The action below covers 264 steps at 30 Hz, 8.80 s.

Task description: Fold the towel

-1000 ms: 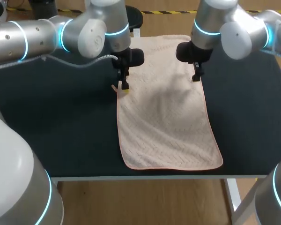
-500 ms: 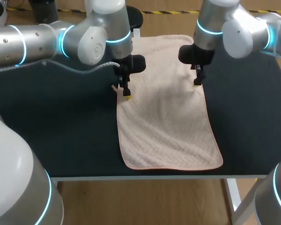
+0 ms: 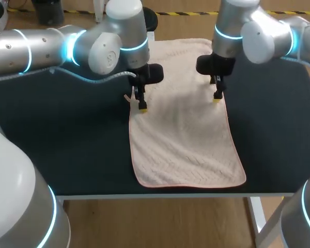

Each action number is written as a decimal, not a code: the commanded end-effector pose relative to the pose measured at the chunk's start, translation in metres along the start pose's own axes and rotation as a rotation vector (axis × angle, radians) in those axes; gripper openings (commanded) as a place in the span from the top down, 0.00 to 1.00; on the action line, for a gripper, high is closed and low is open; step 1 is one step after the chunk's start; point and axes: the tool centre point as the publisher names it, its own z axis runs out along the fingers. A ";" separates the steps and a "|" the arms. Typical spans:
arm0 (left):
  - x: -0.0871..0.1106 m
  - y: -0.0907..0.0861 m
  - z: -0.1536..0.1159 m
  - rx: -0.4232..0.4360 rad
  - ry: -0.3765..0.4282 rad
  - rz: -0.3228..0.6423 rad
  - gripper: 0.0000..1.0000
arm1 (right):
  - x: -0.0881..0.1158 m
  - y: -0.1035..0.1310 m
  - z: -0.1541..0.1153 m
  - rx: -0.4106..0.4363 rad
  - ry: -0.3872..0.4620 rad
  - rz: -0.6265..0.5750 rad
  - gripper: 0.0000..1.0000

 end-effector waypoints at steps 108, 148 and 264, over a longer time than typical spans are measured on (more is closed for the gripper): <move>-0.167 0.017 -0.279 -0.061 -0.621 -0.085 1.00 | -0.101 0.030 -0.323 -0.056 -0.647 -0.057 1.00; -0.030 0.054 -0.235 -0.018 -0.610 -0.008 1.00 | -0.076 0.034 -0.328 -0.050 -0.712 -0.051 1.00; -0.175 0.010 -0.096 0.090 -0.052 0.115 0.00 | -0.116 0.009 -0.094 -0.104 -0.219 0.121 0.00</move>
